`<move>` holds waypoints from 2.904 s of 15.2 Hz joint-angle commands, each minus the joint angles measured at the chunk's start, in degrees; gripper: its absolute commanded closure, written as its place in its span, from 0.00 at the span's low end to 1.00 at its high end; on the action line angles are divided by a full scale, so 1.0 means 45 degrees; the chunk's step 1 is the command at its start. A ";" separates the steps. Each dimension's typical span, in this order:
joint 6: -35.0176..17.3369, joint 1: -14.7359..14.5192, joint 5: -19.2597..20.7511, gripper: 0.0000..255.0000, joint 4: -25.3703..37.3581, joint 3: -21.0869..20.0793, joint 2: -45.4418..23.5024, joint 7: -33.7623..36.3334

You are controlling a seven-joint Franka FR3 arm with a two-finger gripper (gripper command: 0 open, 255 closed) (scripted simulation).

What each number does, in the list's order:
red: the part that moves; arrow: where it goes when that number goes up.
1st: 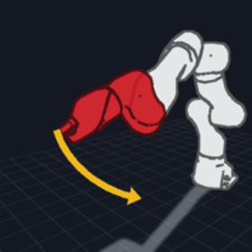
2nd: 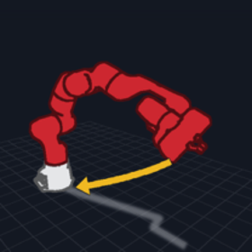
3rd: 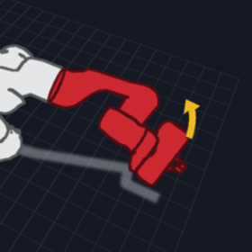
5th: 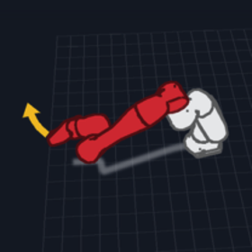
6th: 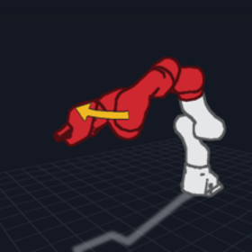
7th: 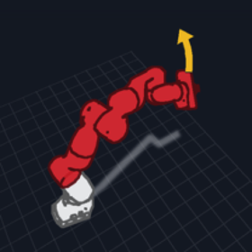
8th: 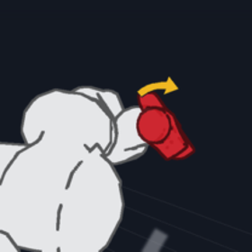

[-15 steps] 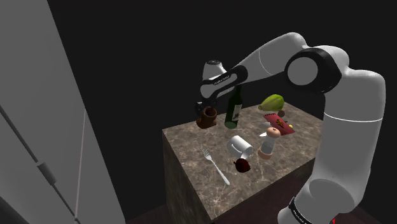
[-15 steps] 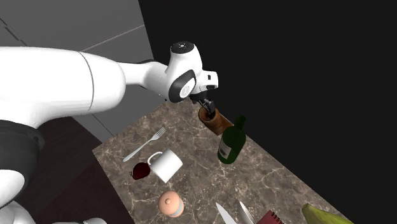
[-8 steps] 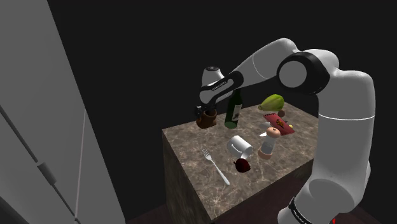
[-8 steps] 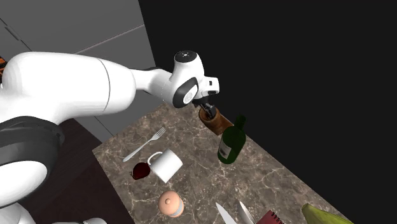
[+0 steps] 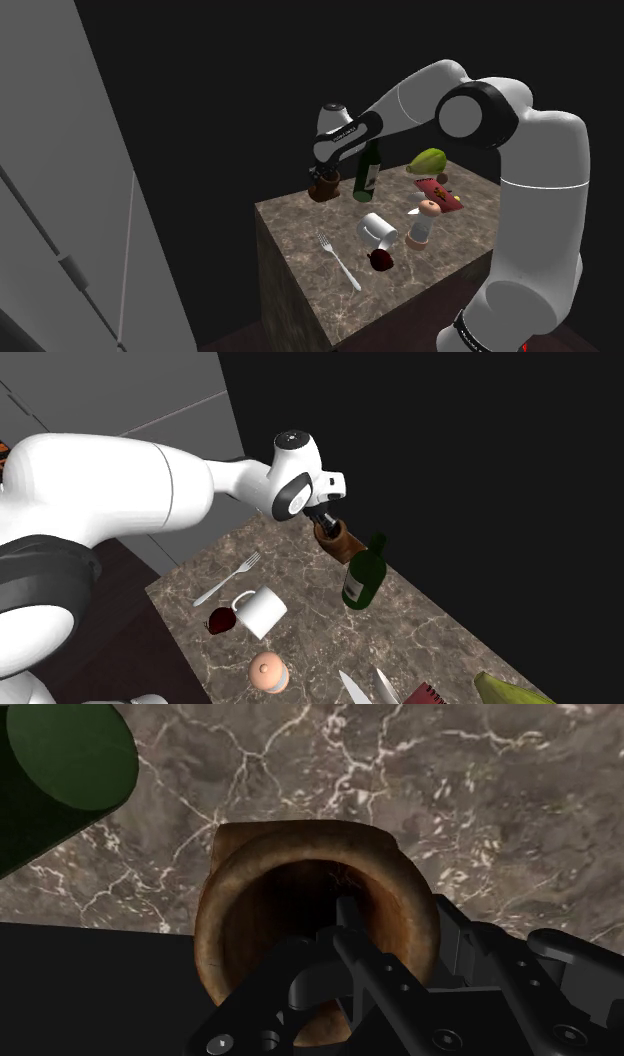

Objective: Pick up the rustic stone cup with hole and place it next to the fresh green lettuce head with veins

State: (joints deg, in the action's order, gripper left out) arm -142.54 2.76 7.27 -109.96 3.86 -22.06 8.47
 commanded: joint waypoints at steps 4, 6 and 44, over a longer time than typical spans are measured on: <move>0.0013 -0.0033 0.0009 1.00 -0.0164 -0.0014 0.0036 0.0037; 0.0010 -0.0024 0.0002 1.00 -0.0135 -0.0014 0.0005 0.0024; 0.5431 -0.0036 -0.0304 1.00 0.2995 -0.0102 0.2321 -0.0619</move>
State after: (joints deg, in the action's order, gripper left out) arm -118.80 2.62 5.91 -96.86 3.41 -12.00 5.73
